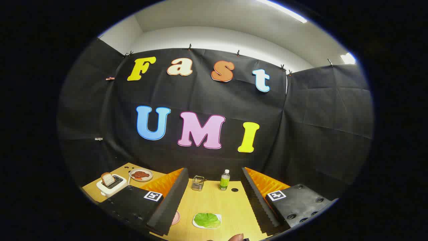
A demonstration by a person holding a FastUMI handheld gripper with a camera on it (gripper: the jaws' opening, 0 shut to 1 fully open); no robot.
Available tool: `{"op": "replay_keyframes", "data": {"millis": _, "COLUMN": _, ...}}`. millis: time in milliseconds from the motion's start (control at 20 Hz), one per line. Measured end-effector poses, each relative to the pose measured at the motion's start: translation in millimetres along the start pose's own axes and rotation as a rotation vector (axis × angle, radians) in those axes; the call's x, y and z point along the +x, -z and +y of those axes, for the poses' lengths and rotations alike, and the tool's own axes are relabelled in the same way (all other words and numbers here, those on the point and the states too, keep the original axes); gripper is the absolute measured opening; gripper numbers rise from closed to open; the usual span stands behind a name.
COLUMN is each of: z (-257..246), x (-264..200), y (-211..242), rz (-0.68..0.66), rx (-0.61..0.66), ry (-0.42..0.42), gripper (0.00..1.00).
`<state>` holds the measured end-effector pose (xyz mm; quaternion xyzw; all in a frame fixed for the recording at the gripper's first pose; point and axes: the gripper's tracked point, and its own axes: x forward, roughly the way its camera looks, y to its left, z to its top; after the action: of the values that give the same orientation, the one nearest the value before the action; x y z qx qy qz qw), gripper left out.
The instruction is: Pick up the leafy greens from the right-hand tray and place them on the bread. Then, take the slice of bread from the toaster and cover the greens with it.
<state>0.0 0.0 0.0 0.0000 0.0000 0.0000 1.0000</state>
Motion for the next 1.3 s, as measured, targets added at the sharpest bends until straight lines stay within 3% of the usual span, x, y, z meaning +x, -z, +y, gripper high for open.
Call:
{"op": "replay_keyframes", "data": {"millis": 850, "z": -8, "x": -10, "y": 3, "rz": 0.002, "rx": -0.017, "ry": 0.037, "gripper": 0.97}}
{"op": "replay_keyframes", "data": {"millis": 1100, "z": -4, "x": -2, "y": 11, "rz": 0.017, "rx": -0.023, "ry": 0.011, "gripper": 0.97}}
{"op": "replay_keyframes", "data": {"millis": 1300, "z": 1, "x": 11, "y": 42, "rz": 0.102, "rx": -0.047, "ry": -0.057, "gripper": 0.97}}
